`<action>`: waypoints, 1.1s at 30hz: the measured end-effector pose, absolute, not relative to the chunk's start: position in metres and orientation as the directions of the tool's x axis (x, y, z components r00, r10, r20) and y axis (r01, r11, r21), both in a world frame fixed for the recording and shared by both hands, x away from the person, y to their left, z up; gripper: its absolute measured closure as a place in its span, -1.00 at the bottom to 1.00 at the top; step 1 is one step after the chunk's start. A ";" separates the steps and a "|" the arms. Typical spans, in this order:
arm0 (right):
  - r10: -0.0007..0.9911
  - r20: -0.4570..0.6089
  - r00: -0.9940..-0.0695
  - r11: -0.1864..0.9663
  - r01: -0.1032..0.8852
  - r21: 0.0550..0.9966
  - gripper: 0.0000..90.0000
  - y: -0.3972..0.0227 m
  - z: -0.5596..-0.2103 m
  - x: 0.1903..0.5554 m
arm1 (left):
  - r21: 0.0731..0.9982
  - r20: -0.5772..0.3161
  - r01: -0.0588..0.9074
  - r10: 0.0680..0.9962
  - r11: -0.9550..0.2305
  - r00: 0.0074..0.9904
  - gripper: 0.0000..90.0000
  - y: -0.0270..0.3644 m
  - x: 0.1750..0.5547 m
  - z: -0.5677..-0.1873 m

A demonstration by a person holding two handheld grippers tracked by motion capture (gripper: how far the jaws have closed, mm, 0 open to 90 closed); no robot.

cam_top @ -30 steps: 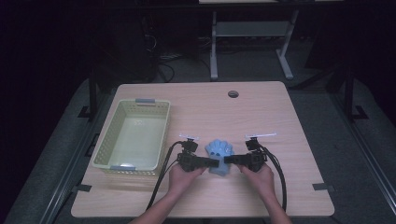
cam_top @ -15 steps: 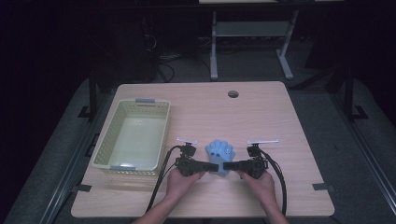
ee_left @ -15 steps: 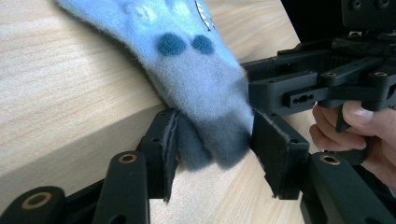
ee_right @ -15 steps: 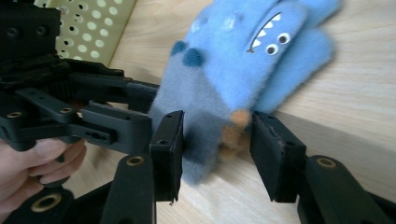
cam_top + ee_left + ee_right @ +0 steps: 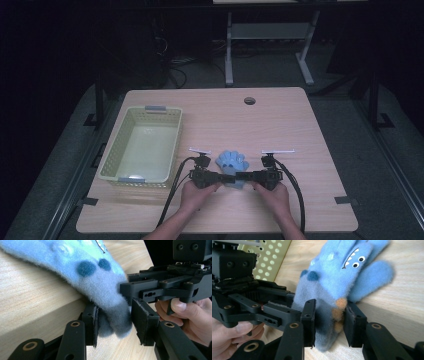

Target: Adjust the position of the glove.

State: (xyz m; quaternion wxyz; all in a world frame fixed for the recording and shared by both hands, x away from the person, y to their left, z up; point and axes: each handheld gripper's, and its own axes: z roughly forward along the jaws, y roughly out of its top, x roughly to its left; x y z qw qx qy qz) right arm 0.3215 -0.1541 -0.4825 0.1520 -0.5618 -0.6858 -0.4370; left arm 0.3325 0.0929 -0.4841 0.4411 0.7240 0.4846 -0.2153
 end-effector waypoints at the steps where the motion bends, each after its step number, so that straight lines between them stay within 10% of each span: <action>1: 0.636 0.697 -0.331 -0.007 0.901 0.434 0.46 -0.153 -0.483 0.322 | 0.430 -0.738 0.892 0.515 -0.141 0.437 0.32 0.093 0.333 -0.484; 33: 0.631 0.565 -0.532 0.075 0.767 0.638 0.66 -0.140 -0.413 0.318 | 0.588 -0.696 0.802 0.437 -0.107 0.569 0.56 0.112 0.333 -0.431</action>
